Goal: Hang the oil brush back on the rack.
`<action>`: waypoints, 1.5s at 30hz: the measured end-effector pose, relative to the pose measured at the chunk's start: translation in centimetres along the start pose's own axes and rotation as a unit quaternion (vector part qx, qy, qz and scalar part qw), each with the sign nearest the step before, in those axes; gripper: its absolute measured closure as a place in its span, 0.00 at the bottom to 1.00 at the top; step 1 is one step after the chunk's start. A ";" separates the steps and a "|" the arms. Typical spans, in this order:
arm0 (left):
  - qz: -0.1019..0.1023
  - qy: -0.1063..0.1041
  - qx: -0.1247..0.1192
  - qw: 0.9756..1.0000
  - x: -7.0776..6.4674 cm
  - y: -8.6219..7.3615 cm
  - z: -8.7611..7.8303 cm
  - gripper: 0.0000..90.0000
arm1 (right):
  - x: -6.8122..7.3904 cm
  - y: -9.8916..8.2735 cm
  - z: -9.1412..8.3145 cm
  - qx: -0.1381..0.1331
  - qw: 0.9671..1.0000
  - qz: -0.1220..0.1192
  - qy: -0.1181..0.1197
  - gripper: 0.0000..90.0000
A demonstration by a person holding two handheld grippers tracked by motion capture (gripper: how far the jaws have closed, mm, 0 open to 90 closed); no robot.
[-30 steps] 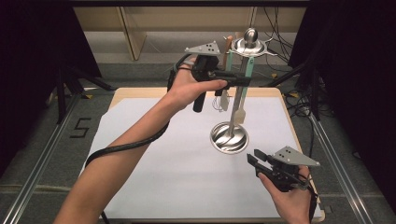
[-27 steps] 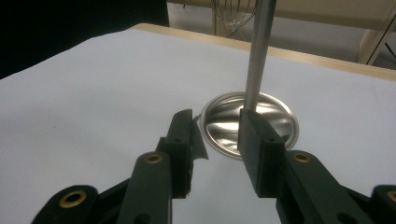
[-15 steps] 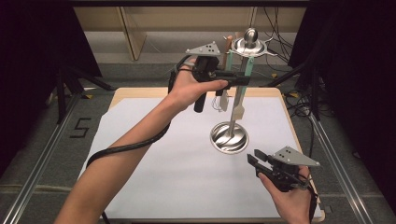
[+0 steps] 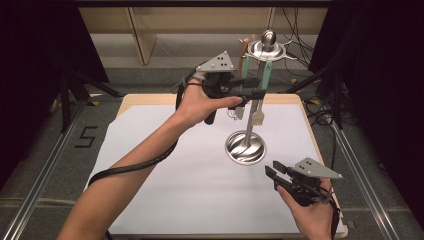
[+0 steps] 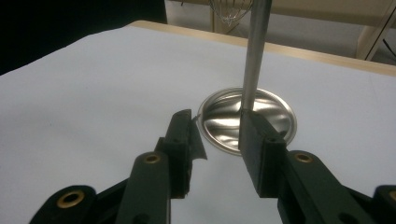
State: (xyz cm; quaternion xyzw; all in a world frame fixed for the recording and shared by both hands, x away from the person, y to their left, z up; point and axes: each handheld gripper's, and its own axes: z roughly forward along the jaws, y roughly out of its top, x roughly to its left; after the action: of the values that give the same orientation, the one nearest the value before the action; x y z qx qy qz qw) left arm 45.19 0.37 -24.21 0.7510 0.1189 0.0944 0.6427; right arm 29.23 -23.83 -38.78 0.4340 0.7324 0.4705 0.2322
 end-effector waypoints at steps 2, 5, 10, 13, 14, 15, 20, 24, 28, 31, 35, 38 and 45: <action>0.007 0.006 0.001 1.000 -0.3 -0.1 -0.3 0.57 | 0.1 0.0 0.0 0.002 1.000 0.005 0.003 0.73; 0.009 0.011 -0.003 1.000 -0.6 -0.3 -0.8 0.54 | 0.1 0.0 -0.1 0.004 1.000 0.003 -0.002 0.73; 0.014 0.019 -0.005 1.000 -1.2 -0.9 -1.5 0.52 | 0.3 -0.1 -0.2 -0.007 1.000 0.026 -0.005 0.72; 0.017 0.024 -0.004 1.000 -1.7 -1.3 -2.1 0.51 | 0.2 -0.1 -0.2 -0.006 1.000 0.025 0.003 0.72; 0.020 0.025 -0.005 0.999 -1.9 -1.4 -2.4 0.51 | 0.3 -0.1 -0.2 -0.008 1.000 0.027 -0.007 0.72; 0.019 0.024 -0.004 1.000 -2.0 -1.5 -2.6 0.50 | 0.3 -0.1 -0.2 -0.006 1.000 0.028 -0.006 0.72; 0.023 0.031 0.001 0.999 -2.7 -2.5 -3.6 0.47 | 0.0 0.1 -0.3 0.005 1.000 0.018 -0.004 0.72; 0.026 0.040 0.006 0.999 -3.0 -3.5 -4.6 0.47 | -0.1 0.0 0.0 -0.018 1.000 0.000 -0.010 0.72; 0.026 0.049 0.004 0.998 -3.2 -4.4 -5.7 0.47 | -0.2 0.0 0.1 -0.020 1.000 -0.005 -0.011 0.72; 0.022 0.055 0.002 0.998 -3.3 -5.0 -6.4 0.47 | -0.2 0.0 0.1 -0.019 1.000 -0.005 -0.011 0.72; 0.017 0.060 0.003 0.998 -3.2 -6.0 -7.2 0.47 | 0.0 0.0 0.1 -0.012 1.000 0.003 -0.004 0.72; 0.009 0.066 0.003 0.998 -3.1 -6.9 -7.8 0.47 | 0.0 0.0 0.1 -0.011 1.000 0.003 -0.004 0.72; -0.005 0.071 0.005 0.997 -3.0 -8.7 -8.7 0.48 | -0.1 0.1 0.0 0.001 1.000 -0.003 -0.005 0.72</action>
State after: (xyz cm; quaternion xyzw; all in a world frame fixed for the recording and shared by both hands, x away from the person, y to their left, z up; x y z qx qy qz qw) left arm 39.25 8.91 -31.39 0.7450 0.1679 0.1437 0.6294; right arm 29.28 -23.87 -38.73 0.4344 0.7331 0.4667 0.2368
